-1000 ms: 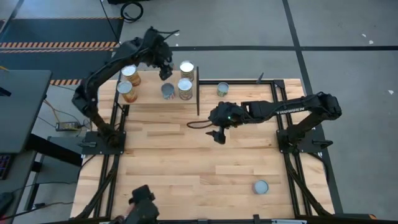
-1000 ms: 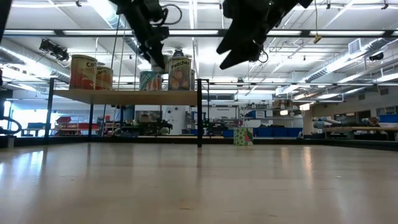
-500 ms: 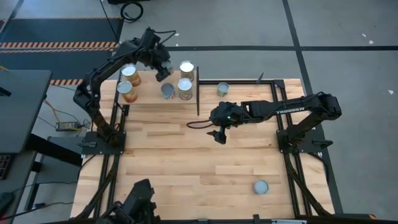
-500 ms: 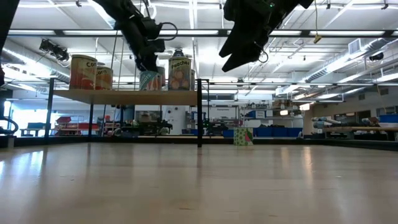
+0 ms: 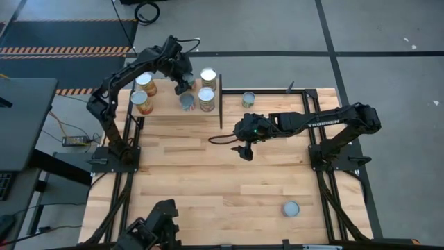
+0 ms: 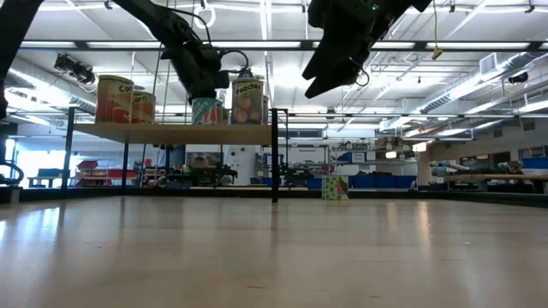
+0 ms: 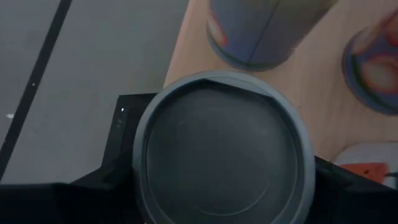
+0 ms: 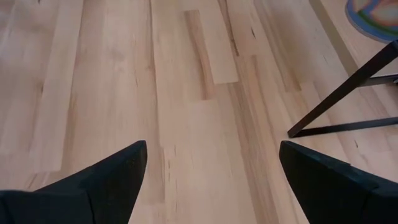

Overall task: Pick and place cans onto a shelf
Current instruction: Put the canned oranges on the shelf

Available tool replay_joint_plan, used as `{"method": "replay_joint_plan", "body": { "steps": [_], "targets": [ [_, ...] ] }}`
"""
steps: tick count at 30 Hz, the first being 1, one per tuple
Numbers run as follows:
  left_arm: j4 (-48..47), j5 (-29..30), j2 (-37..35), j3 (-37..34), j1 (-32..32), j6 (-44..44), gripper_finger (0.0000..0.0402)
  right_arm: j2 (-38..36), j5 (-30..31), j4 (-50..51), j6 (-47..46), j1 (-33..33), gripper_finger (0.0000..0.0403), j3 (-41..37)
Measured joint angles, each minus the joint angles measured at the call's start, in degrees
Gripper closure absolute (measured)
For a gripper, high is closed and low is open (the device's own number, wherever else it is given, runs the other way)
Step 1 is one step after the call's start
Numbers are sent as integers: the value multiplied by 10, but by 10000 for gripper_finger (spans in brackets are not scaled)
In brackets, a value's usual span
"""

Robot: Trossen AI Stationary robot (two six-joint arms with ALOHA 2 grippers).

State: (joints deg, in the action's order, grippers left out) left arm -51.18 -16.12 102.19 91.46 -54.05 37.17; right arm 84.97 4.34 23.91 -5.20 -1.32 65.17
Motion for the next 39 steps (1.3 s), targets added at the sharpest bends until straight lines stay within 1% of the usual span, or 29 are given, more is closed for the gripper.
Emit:
{"method": "replay_joint_plan", "body": {
  "steps": [5,17,23,27,32,36,39],
  "targets": [
    [-1,-2,-1,0,3,-1,110,0,0,1,7,0,30,0],
    [-6,10,-1,0,16,-13,52,0,0,2,10,0,30,0],
    [-2,81,-1,0,33,10,49,0,0,2,13,0,30,0],
    [3,84,-4,0,34,11,49,0,-1,2,13,0,30,0],
    [1,84,-20,0,35,22,49,0,-20,3,9,0,30,-8],
    [1,82,-38,0,36,22,49,0,-18,2,8,0,30,-11],
    [1,81,-54,0,36,22,49,0,-3,-7,9,0,30,-11]
  ]
}}
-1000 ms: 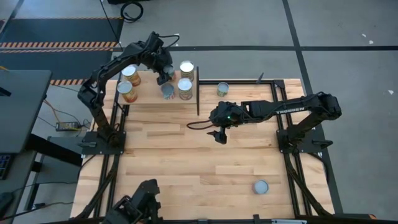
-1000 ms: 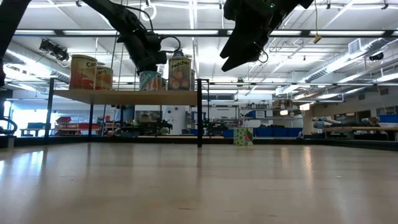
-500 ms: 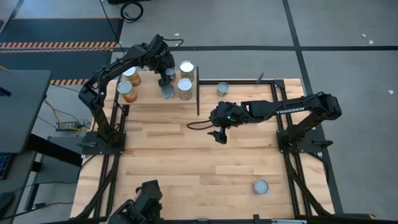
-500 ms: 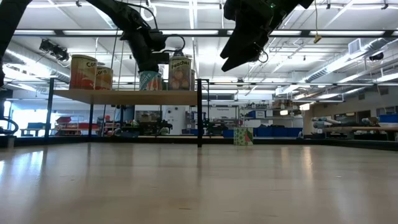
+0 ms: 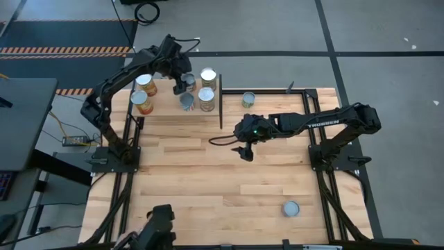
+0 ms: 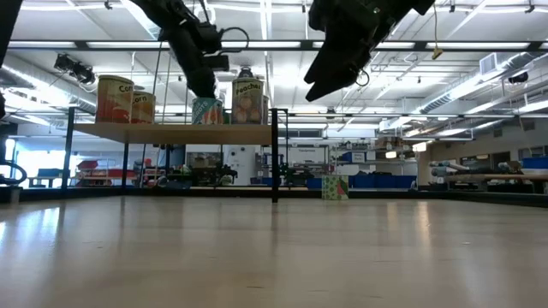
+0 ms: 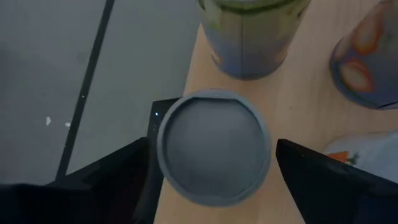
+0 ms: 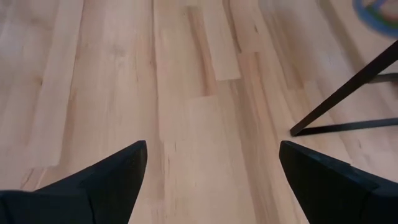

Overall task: Pick and place cans onto a shelf
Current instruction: Put the canned oranges on the shelf, then move the canned pickles to the center of the table

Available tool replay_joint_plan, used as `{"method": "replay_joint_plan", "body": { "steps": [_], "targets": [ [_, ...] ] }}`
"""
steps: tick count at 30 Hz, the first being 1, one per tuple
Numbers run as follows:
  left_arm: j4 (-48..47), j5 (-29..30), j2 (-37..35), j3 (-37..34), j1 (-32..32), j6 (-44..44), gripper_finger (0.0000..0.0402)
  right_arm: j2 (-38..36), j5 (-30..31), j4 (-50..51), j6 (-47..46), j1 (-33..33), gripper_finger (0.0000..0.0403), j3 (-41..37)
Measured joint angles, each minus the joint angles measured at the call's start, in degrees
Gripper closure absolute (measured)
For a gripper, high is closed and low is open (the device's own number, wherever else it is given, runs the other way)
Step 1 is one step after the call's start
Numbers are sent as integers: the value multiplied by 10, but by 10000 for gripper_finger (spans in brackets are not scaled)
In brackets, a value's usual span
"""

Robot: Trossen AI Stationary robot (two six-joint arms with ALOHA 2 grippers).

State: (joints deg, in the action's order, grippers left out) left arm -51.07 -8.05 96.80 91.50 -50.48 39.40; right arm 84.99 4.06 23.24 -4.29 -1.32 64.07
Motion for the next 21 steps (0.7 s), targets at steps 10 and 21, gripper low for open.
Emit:
{"method": "replay_joint_plan", "body": {
  "steps": [10,21],
  "targets": [
    [-6,58,-130,0,45,-22,49,-35,113,71,36,1,30,31],
    [-106,-106,-290,-22,246,-235,49,-137,218,44,-24,-47,26,-68]
  ]
}}
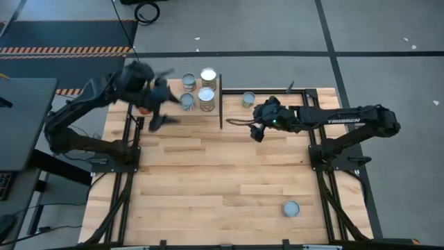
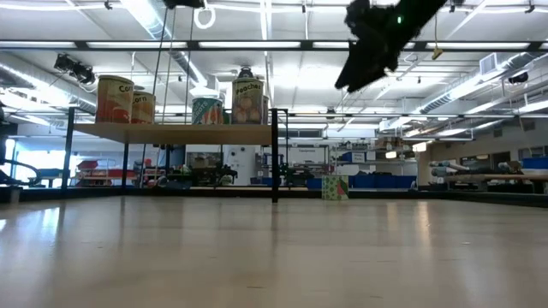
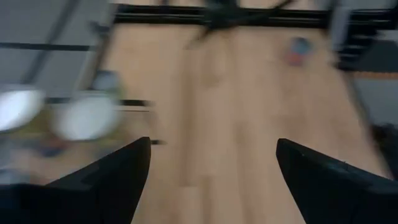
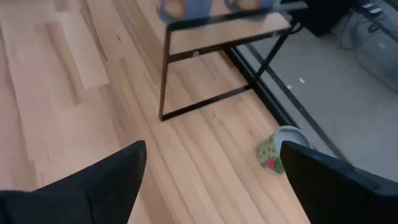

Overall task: Pick and place cans onto a shelf
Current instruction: Move the canned pickles to the center of the table

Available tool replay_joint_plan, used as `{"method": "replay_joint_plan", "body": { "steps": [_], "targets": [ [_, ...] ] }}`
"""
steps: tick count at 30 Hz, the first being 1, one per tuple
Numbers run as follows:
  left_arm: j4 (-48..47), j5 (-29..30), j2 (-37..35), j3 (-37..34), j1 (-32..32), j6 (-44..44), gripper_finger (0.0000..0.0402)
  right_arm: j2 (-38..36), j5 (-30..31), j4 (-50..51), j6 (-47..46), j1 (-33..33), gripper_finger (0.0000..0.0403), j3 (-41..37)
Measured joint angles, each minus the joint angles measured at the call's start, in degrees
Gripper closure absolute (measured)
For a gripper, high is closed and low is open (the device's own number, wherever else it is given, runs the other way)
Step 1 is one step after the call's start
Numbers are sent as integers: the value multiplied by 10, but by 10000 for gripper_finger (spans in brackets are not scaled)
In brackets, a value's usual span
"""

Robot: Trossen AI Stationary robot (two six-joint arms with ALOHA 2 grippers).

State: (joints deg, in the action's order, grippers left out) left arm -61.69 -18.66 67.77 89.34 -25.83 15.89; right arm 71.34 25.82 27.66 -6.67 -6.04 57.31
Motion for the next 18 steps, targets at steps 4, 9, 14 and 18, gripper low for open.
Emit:
{"method": "replay_joint_plan", "body": {
  "steps": [4,9,14,18],
  "targets": [
    [19,4,-48,-62,83,-44,49,-5,-67,-105,27,-58,10,-74],
    [75,38,-95,-149,165,-113,49,31,-116,-174,160,-150,5,-101],
    [120,78,-120,-216,224,-140,49,112,-229,-187,230,-270,4,-72],
    [154,93,-128,-265,257,-171,49,172,-284,-186,268,-328,3,-37]
  ]
}}
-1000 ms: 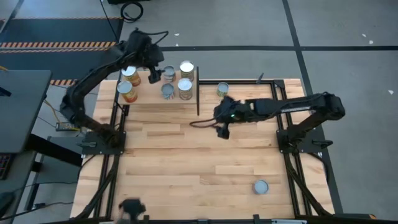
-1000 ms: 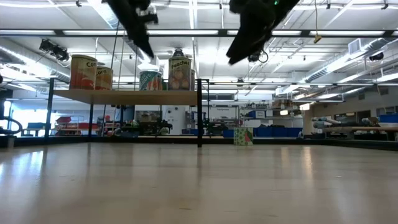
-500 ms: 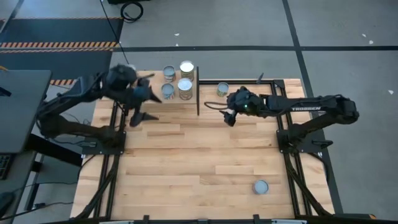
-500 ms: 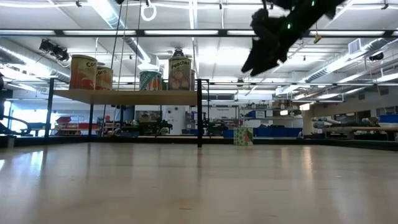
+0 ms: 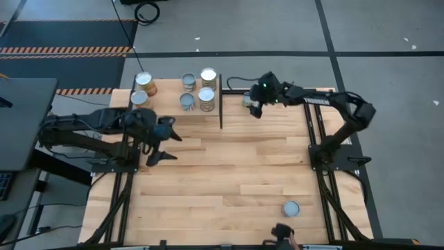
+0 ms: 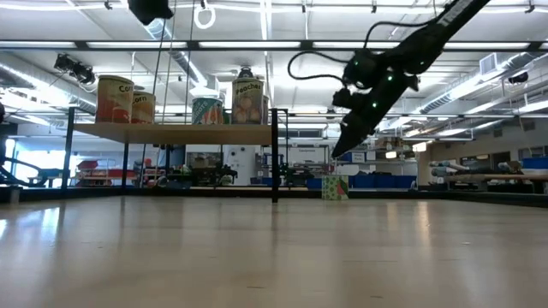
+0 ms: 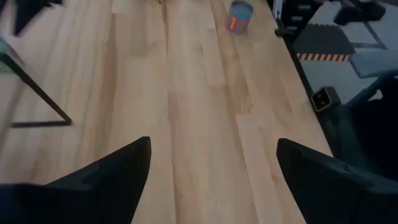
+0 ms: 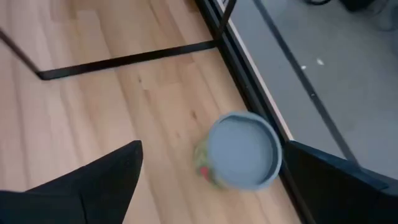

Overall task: Pick and place cans onto a shelf
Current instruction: Move the canned pickles to the center of the table

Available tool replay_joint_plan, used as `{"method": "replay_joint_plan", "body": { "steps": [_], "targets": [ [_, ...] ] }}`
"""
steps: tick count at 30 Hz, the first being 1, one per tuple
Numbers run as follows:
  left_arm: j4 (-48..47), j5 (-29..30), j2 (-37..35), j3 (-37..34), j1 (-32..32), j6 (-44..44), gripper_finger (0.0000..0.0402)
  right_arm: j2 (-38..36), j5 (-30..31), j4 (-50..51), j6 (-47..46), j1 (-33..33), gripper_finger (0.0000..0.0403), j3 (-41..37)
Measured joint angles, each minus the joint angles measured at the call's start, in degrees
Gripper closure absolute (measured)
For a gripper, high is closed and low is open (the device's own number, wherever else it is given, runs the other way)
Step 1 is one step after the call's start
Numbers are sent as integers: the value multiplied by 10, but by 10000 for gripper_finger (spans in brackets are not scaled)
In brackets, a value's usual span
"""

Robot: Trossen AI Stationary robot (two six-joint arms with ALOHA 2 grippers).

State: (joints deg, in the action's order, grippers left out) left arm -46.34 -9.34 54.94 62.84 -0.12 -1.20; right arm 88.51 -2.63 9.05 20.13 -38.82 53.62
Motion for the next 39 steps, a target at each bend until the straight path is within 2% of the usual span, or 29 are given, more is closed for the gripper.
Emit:
{"method": "replay_joint_plan", "body": {
  "steps": [6,9,14,19,31,39],
  "targets": [
    [28,53,-3,-56,35,-43,49,74,-87,43,33,-48,3,71],
    [30,82,-3,-77,51,-61,49,103,-105,39,55,-62,3,85],
    [39,103,-3,-95,66,-77,49,137,-120,33,73,-80,3,91],
    [57,123,-3,-97,68,-73,49,156,-106,10,79,-81,3,92],
    [62,156,-3,-97,67,-55,49,134,-102,8,55,-75,3,91],
    [64,158,-3,-97,67,-36,49,136,-124,-8,74,-81,3,77]
  ]
}}
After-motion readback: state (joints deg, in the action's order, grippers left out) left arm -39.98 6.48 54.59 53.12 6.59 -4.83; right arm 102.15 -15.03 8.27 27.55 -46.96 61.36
